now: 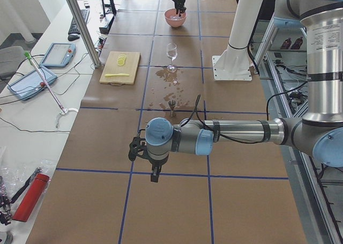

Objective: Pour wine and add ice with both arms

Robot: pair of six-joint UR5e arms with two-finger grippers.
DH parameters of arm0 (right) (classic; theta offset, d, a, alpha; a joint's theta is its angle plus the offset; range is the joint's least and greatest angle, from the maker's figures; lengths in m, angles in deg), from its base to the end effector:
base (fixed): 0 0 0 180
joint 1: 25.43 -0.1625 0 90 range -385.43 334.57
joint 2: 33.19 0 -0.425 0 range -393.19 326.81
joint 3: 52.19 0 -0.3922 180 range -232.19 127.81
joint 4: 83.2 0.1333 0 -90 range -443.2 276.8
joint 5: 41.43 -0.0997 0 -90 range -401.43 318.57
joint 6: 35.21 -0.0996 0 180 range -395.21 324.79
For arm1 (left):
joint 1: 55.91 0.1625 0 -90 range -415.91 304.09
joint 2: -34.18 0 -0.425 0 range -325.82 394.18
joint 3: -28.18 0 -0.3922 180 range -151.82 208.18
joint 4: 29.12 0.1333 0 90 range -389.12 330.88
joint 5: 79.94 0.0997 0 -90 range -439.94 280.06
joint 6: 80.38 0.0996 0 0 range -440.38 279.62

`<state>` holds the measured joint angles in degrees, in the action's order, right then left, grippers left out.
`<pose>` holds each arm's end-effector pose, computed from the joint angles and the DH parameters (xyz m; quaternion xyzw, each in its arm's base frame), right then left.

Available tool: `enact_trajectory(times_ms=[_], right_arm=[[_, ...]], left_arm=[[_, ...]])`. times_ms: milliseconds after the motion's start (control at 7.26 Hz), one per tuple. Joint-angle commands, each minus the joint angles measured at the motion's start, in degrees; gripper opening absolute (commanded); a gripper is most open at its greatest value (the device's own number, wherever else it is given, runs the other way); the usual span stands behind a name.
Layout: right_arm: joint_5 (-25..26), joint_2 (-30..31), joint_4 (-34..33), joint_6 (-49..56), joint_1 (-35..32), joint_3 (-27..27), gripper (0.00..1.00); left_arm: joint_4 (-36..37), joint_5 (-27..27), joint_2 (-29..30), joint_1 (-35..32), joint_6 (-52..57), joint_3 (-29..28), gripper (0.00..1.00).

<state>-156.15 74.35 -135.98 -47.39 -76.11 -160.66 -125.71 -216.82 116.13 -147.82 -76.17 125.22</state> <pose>-0.1815 -0.3662 0.5709 0.1996 -0.3209 -0.2846 0.8810 -0.0752 -0.4362 0.6483 0.0658 0.3944 0.0378 0.9158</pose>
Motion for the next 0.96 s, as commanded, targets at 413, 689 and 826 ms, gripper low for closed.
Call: enact_trajectory(times_ms=[413, 689, 826], right_arm=[[0.0, -0.1, 0.0, 0.1, 0.3, 1.7, 0.45], [0.0, -0.2, 0.0, 0.1, 0.6, 1.6, 0.26], [-0.1, -0.2, 0.0, 0.1, 0.6, 1.5, 0.13]], left_arm=[[-0.1, 0.0, -0.1, 0.1, 0.0, 0.0, 1.0], [0.0, 0.0, -0.1, 0.1, 0.0, 0.0, 1.0], [0.0, 0.0, -0.1, 0.1, 0.0, 0.0, 1.0]])
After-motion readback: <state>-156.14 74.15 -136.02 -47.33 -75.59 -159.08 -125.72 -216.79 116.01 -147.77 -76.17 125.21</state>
